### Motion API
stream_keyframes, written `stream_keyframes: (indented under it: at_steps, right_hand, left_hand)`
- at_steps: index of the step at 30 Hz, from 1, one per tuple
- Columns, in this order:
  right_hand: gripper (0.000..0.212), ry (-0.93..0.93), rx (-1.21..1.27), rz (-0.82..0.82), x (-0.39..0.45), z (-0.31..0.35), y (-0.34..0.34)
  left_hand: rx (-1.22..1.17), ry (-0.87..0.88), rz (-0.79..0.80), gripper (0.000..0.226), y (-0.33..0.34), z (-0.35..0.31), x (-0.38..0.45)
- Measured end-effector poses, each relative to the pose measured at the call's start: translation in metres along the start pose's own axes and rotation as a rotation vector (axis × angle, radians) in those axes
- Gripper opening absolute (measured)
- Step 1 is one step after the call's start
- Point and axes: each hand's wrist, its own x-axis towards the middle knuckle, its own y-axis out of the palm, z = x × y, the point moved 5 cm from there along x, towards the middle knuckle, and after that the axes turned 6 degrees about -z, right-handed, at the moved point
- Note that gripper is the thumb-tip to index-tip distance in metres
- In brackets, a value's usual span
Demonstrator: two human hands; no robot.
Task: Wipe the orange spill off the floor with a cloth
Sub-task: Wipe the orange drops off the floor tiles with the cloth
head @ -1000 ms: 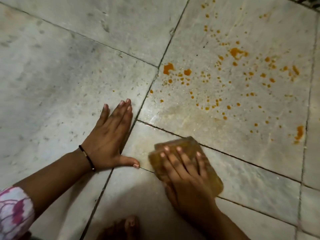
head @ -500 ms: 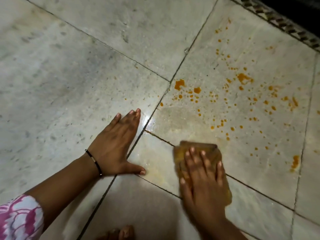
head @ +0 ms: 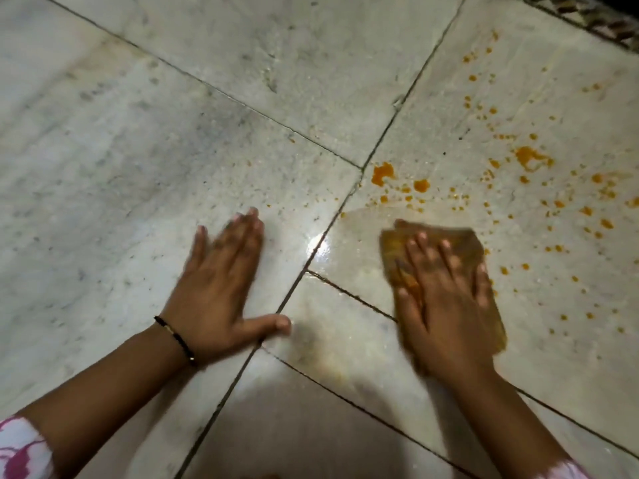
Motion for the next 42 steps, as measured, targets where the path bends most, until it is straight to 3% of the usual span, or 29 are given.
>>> stream_keyframes:
  at_steps: [3,6,9,12,15,18,21,24,27,29,33,38,42]
  right_hand:
    - [0.062,-0.032,-0.032,0.016,-0.054,0.012,0.000]
    - [0.065,-0.248,-0.004,0.067,-0.079,0.061,0.008]
    - [0.063,-0.567,0.102,0.149,-0.067,0.137,0.024]
    - [0.059,-0.677,0.098,0.154,-0.013,0.194,0.039]
    - [0.058,-0.584,0.060,0.146,0.064,0.198,0.042]
    - [0.060,-0.367,0.017,0.112,0.111,0.136,0.031]
    - [0.063,-0.183,-0.016,0.088,0.095,0.055,0.011]
    - [0.063,-0.084,-0.047,0.067,0.035,0.019,0.001]
    - [0.059,-0.093,-0.042,0.047,-0.017,0.041,0.007]
    - [0.058,-0.212,-0.016,0.060,-0.029,0.076,0.016]
    - [0.056,-0.411,0.047,0.093,0.011,0.131,0.032]
    - [0.059,-0.212,0.049,0.048,0.094,0.094,0.020]
    - [0.054,-0.164,0.034,-0.012,0.068,0.064,0.011]
  left_hand:
    - [-0.025,-0.154,-0.088,0.101,-0.012,0.038,-0.012]
    - [-0.241,-0.266,-0.223,0.091,-0.017,0.063,-0.027]
    - [-0.434,-0.313,-0.358,0.086,-0.018,0.068,-0.034]
    - [-0.479,-0.340,-0.425,0.084,-0.020,0.070,-0.034]
    - [-0.382,-0.354,-0.381,0.083,-0.017,0.071,-0.033]
    - [-0.110,-0.354,-0.233,0.087,-0.008,0.068,-0.028]
    - [0.033,-0.351,-0.146,0.090,-0.002,0.066,-0.024]
    - [0.074,-0.361,-0.121,0.090,0.000,0.064,-0.023]
    - [0.087,-0.384,-0.128,0.089,0.001,0.060,-0.022]
    - [0.088,-0.404,-0.137,0.088,0.001,0.057,-0.022]
    - [-0.052,-0.403,-0.187,0.082,0.003,0.035,-0.012]
    - [0.011,-0.374,-0.252,0.087,-0.006,0.036,0.024]
    - [0.082,-0.417,-0.181,0.091,0.000,0.053,0.033]
